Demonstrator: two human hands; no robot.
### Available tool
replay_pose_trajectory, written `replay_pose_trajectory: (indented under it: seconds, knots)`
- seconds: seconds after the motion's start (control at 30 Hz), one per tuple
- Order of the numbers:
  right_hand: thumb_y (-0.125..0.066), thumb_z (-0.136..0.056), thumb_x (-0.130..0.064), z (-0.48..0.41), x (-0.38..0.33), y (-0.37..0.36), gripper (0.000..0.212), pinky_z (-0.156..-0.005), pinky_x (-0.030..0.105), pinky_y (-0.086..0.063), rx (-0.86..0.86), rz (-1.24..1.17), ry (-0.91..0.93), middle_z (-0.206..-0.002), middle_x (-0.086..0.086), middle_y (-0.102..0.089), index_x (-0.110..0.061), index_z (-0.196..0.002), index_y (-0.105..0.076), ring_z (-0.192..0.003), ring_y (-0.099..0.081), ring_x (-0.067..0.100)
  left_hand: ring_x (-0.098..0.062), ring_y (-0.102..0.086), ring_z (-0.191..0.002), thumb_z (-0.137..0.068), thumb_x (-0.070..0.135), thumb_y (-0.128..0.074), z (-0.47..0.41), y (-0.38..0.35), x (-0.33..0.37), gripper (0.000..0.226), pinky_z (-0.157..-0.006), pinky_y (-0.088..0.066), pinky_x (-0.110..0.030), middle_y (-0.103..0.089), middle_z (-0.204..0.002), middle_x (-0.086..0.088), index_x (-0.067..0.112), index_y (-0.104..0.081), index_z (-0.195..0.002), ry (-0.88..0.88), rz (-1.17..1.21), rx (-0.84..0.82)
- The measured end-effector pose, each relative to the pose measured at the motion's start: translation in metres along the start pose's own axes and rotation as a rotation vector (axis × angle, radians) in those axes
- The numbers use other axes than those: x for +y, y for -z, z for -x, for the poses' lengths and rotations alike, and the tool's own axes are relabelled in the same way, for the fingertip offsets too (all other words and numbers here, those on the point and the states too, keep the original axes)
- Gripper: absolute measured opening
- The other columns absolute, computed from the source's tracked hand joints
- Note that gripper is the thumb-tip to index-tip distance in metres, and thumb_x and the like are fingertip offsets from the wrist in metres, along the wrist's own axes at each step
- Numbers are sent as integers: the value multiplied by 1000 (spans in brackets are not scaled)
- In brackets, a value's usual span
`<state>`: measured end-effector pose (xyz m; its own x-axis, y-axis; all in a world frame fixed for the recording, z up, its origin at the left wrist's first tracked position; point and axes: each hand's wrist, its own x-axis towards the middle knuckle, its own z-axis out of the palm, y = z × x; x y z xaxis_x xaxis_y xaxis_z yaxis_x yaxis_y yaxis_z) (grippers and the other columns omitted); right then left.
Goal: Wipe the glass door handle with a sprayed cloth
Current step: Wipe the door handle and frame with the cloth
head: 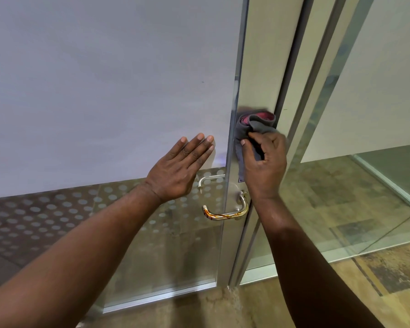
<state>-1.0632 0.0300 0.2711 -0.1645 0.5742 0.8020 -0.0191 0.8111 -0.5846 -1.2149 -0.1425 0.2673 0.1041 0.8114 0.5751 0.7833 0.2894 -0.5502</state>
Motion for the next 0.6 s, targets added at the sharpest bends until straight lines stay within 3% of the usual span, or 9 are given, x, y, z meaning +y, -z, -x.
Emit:
replay_pose_trajectory:
  seconds: [0.2,0.43,0.6]
  knots:
    - [-75,-87,-17,52,39,0,13,-75,43,-56,-199,192,53,-103,3,-56,-9,-97,-73,-92,-59,24,-28,-14,-157,-92,10,-51,1,-3,-1,72,-128,-6,-44,-15,-168,-14,5,-26,-160,-2,-16,29]
    - [-78,-84,-12,93,65,12,19,-72,39,-60,-359,262,-87,-106,3,-63,-14,-103,-75,-94,-64,23,-28,-19,-156,-90,8,-54,0,-2,0,73,-128,-6,-43,-18,-167,-14,4,-30,-159,-6,-39,46]
    - [-76,-87,-9,92,67,15,17,-81,38,-59,-251,154,-207,-109,2,-61,-12,-104,-76,-97,-63,16,-27,-21,-155,-88,7,-56,-1,-2,0,74,-128,-6,-43,-22,-167,-13,4,-32,-158,-5,-49,50]
